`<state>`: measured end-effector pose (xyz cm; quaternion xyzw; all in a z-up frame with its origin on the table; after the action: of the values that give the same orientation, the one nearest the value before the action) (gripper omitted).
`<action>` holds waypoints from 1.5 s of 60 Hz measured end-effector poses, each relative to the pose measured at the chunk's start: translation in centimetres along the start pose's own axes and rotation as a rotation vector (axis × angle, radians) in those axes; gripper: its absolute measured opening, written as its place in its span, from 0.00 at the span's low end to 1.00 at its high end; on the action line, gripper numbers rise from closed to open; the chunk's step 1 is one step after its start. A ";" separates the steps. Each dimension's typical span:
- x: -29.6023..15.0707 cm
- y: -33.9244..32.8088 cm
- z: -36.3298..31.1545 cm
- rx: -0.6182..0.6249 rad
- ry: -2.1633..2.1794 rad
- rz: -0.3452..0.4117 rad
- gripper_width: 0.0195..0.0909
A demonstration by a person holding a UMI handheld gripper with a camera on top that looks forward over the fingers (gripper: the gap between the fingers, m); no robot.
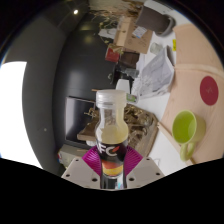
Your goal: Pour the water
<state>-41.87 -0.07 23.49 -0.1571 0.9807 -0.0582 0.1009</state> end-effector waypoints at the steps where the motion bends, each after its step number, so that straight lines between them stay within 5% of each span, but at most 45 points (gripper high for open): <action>1: -0.7 -0.4 -0.5 0.001 -0.062 0.010 0.08; 12: -7.4 -4.0 -2.7 0.076 -0.735 0.145 0.07; 21: -12.8 -5.3 1.7 0.228 -1.045 0.213 0.07; 35: -16.6 -5.4 12.7 0.462 -1.250 0.148 0.07; 60: -16.4 -6.0 21.3 0.553 -1.239 0.058 0.08; 72: -15.9 -6.7 21.7 0.568 -1.208 0.047 0.37; 75: -15.4 -7.2 22.0 0.590 -1.190 0.011 0.62; 77: -15.2 -7.6 21.8 0.597 -1.184 -0.001 0.91; 78: -15.2 -7.9 21.5 0.598 -1.185 -0.002 0.95; 80: -15.0 -8.5 21.1 0.606 -1.189 -0.003 0.88; 90: -12.5 -13.6 17.8 0.674 -1.199 -0.016 0.93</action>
<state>-22.41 -10.35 10.41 -0.1295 0.6825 -0.2638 0.6692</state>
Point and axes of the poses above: the point between the fingertips, and its own axes, seen from behind it with the camera up: z to the right, x down, y forward, the way the camera looks, the point moved 5 cm from there along -y, backward, against the way the camera looks, and after that the axes turned 2 degrees about x, right-handed, at the moved point
